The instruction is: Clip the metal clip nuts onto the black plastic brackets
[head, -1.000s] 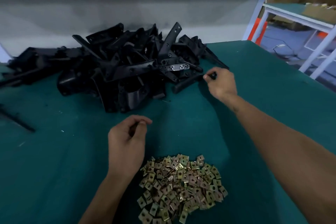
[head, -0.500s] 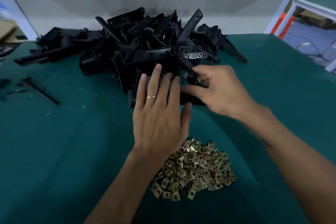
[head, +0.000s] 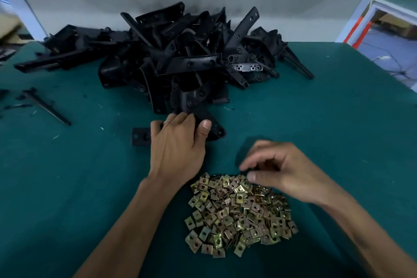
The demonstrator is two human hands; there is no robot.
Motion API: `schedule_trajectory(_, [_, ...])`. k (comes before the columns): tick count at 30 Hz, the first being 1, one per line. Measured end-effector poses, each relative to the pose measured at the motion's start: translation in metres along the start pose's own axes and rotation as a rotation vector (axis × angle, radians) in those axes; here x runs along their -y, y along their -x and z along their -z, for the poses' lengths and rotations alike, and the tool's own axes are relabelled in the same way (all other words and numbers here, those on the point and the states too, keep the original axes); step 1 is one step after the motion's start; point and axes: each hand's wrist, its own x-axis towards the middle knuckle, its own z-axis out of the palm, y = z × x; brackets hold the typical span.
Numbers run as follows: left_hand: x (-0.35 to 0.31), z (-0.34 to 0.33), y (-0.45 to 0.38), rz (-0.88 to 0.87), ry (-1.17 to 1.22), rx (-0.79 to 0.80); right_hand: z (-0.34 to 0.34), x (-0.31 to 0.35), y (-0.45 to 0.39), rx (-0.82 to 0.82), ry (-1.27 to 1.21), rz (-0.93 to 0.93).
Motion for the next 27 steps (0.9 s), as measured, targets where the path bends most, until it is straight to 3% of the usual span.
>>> schedule_trajectory(4, [0.002,-0.003,0.001,0.010,-0.018,0.015,-0.008,-0.003,0.009,0.020,0.113,0.018])
schedule_trajectory(12, [0.002,-0.005,-0.002,0.033,-0.010,0.027,-0.011,-0.003,0.007,-0.076,-0.094,0.081])
schedule_trajectory(18, [0.002,-0.005,-0.003,0.045,0.006,0.042,-0.009,-0.006,0.008,-0.010,0.071,0.083])
schedule_trajectory(27, [0.002,-0.005,-0.003,0.053,0.024,0.046,-0.011,-0.009,0.005,-0.127,-0.119,0.115])
